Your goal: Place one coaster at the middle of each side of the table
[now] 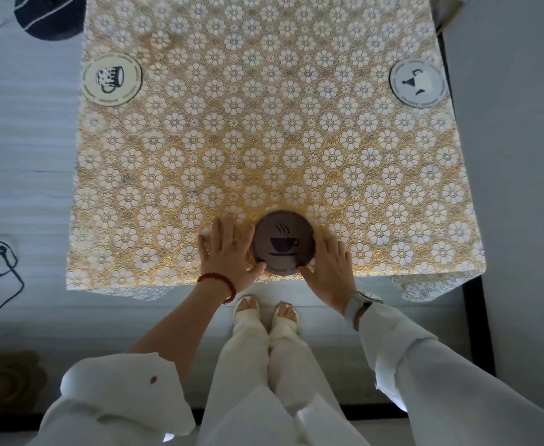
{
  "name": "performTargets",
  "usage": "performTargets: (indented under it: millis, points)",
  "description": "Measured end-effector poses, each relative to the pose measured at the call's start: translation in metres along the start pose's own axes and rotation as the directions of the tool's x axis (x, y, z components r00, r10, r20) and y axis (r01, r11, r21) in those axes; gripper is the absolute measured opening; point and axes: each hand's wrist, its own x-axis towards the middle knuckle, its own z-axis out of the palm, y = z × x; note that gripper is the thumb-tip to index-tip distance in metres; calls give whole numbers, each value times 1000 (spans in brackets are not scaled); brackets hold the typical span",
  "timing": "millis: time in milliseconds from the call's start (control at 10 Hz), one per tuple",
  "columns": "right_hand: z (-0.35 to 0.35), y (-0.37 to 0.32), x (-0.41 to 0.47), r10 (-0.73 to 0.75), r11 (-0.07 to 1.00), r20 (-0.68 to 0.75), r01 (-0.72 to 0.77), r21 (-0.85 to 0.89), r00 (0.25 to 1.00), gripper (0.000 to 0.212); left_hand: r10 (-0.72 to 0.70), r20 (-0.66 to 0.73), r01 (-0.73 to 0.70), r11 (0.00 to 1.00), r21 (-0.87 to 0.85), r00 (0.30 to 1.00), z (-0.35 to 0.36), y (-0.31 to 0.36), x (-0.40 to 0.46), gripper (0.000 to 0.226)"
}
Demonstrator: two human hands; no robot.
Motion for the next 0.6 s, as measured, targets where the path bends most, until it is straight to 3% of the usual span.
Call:
performTargets:
  millis: [300,500,600]
  points:
    - [1,3,3,-18,999,6,18,-30,1000,55,6,-34,-6,1000,20,999,1,2,-6,80]
    - [-7,-3,-1,9,999,29,-10,42,1000,50,-1,1,1,1000,-4,1000,-1,2,-5,81]
    - [-51,-9,13,107,912,-8,-95,398,994,51,-2,12,2,1000,-25,1000,-1,-2,-3,91]
